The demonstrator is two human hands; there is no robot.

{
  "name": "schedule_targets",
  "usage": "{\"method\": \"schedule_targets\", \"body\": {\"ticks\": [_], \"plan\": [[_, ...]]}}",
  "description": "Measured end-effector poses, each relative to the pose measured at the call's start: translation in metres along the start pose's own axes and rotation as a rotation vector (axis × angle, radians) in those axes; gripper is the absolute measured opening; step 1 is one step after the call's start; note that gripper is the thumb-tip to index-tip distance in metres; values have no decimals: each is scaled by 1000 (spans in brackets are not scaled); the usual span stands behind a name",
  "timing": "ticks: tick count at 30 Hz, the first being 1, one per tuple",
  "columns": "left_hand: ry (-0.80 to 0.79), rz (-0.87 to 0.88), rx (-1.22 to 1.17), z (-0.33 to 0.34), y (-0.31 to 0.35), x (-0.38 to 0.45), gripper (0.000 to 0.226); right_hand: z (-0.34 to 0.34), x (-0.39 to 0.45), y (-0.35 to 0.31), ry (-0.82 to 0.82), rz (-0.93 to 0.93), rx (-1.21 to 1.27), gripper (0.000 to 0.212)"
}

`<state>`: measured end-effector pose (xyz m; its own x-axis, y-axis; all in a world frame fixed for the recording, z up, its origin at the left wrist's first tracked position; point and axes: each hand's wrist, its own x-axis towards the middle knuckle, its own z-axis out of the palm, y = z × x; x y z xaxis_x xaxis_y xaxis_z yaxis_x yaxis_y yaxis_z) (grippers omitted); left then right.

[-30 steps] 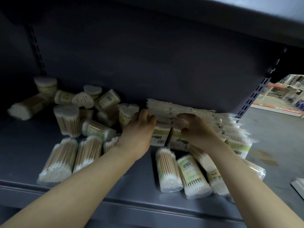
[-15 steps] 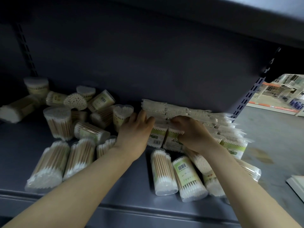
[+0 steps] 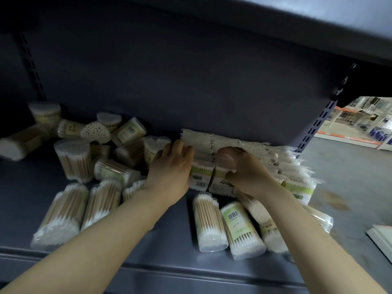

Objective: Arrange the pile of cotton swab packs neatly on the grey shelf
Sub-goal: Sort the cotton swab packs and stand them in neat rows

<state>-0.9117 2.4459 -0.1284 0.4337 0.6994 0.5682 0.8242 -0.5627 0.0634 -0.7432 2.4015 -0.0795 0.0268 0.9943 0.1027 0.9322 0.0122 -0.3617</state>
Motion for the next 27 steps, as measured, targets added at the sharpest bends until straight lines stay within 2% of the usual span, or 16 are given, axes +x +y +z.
{"method": "schedule_targets", "body": {"ticks": [8,13,15,17,21,27], "plan": [[127,-144,-109,-19,-28,-11,32,3,-3,-23,143,-54,46,47],[35,-299,-92,-34,-58,-18,17,11,1,-41,181,-47,91,42],[-25,-334,-102,-40,-70,-22,18,15,4,-48,180,-42,105,42],[-79,-328,-116,-46,-78,-27,21,20,8,-55,182,-40,107,41],[-92,-256,-152,-50,-96,-38,16,29,20,-72,205,-37,102,39],[-134,-162,-148,-56,-110,-40,22,42,35,-95,194,-59,84,37]]}}
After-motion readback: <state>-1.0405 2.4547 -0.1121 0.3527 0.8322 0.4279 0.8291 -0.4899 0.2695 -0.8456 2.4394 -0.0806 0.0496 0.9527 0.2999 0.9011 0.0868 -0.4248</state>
